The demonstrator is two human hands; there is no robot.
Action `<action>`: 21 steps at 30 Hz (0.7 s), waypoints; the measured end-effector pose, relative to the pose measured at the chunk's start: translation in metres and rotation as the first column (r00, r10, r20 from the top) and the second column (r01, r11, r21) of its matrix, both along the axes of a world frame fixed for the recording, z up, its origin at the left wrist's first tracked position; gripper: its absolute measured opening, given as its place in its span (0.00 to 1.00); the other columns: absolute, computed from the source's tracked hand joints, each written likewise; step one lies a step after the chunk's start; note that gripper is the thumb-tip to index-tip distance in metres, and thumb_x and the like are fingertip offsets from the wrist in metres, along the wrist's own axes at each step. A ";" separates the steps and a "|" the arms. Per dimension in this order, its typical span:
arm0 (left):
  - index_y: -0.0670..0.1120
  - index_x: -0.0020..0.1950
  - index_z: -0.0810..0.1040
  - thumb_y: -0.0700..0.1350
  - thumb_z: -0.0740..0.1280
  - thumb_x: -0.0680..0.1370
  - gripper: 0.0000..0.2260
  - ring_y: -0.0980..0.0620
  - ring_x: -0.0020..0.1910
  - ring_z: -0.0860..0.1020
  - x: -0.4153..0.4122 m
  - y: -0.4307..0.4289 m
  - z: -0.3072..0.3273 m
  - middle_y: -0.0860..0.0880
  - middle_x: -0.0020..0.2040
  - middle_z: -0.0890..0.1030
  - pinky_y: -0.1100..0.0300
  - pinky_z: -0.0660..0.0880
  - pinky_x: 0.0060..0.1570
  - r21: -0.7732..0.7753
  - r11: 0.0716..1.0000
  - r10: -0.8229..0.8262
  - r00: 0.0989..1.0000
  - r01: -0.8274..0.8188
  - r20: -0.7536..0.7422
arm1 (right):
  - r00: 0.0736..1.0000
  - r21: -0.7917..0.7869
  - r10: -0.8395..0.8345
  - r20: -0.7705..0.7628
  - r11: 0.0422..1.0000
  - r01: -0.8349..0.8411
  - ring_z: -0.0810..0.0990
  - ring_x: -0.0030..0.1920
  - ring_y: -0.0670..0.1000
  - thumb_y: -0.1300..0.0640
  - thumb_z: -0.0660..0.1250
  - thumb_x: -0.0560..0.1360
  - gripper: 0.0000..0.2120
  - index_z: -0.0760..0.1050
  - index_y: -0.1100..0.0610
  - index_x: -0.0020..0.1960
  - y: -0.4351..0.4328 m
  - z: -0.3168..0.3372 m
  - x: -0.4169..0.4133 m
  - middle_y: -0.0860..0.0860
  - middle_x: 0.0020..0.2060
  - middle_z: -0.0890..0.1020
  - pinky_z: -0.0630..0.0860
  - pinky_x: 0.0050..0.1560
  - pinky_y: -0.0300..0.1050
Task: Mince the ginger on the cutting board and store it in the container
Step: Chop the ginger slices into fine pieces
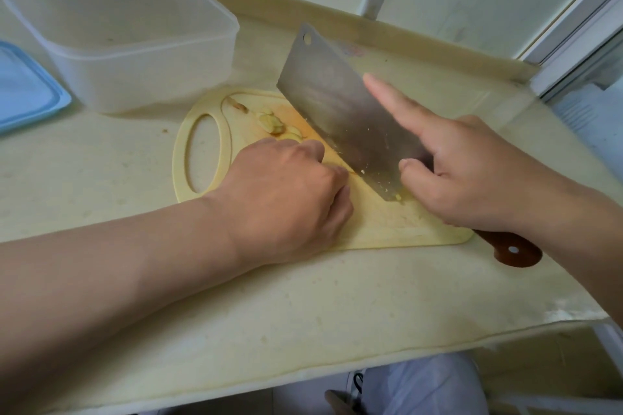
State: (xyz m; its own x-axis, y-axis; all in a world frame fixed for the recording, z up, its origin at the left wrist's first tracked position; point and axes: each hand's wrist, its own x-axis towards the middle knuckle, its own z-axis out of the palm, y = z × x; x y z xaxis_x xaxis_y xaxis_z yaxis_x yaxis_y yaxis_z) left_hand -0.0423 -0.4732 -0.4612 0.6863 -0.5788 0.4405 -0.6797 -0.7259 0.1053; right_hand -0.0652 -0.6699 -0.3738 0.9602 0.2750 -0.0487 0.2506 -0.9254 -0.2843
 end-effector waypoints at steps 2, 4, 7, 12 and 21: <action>0.49 0.46 0.81 0.57 0.48 0.79 0.23 0.43 0.32 0.68 0.000 0.000 0.000 0.50 0.36 0.65 0.56 0.64 0.36 0.015 1.000 0.004 1.000 -0.004 -0.006 | 0.999 -0.090 0.014 -0.031 0.996 -0.016 0.73 0.24 0.50 0.61 0.59 0.78 0.43 0.44 0.28 0.80 0.005 0.004 0.006 0.47 0.24 0.76 0.76 0.31 0.48; 0.49 0.47 0.81 0.57 0.48 0.80 0.24 0.43 0.33 0.69 0.000 0.000 0.000 0.50 0.36 0.66 0.56 0.63 0.36 0.015 1.000 0.002 1.000 -0.002 -0.004 | 0.996 -0.137 0.005 -0.084 0.990 -0.017 0.75 0.23 0.49 0.61 0.58 0.78 0.43 0.42 0.28 0.80 0.010 0.009 0.011 0.44 0.24 0.78 0.79 0.31 0.49; 0.49 0.46 0.82 0.56 0.50 0.80 0.23 0.42 0.31 0.70 0.000 -0.001 0.001 0.49 0.35 0.66 0.57 0.61 0.34 0.020 1.000 -0.003 1.000 0.003 -0.003 | 0.997 -0.152 -0.003 -0.083 0.988 -0.010 0.77 0.23 0.49 0.61 0.58 0.77 0.44 0.42 0.30 0.81 0.023 0.013 0.018 0.51 0.23 0.77 0.81 0.32 0.48; 0.48 0.44 0.83 0.55 0.53 0.79 0.21 0.41 0.29 0.73 -0.002 0.000 0.004 0.47 0.34 0.73 0.58 0.59 0.32 0.047 0.999 -0.020 1.000 0.019 0.001 | 0.999 -0.127 -0.002 -0.051 0.992 -0.004 0.81 0.27 0.53 0.62 0.58 0.76 0.44 0.43 0.34 0.83 0.046 0.010 0.036 0.48 0.33 0.77 0.82 0.36 0.51; 0.49 0.44 0.80 0.57 0.47 0.77 0.24 0.41 0.34 0.76 -0.004 0.001 0.006 0.47 0.36 0.73 0.57 0.60 0.34 0.016 1.000 0.023 1.000 -0.023 0.000 | 0.994 -0.101 -0.056 -0.096 0.994 0.046 0.80 0.22 0.51 0.62 0.58 0.77 0.44 0.42 0.27 0.80 0.024 0.012 0.015 0.49 0.23 0.79 0.83 0.33 0.52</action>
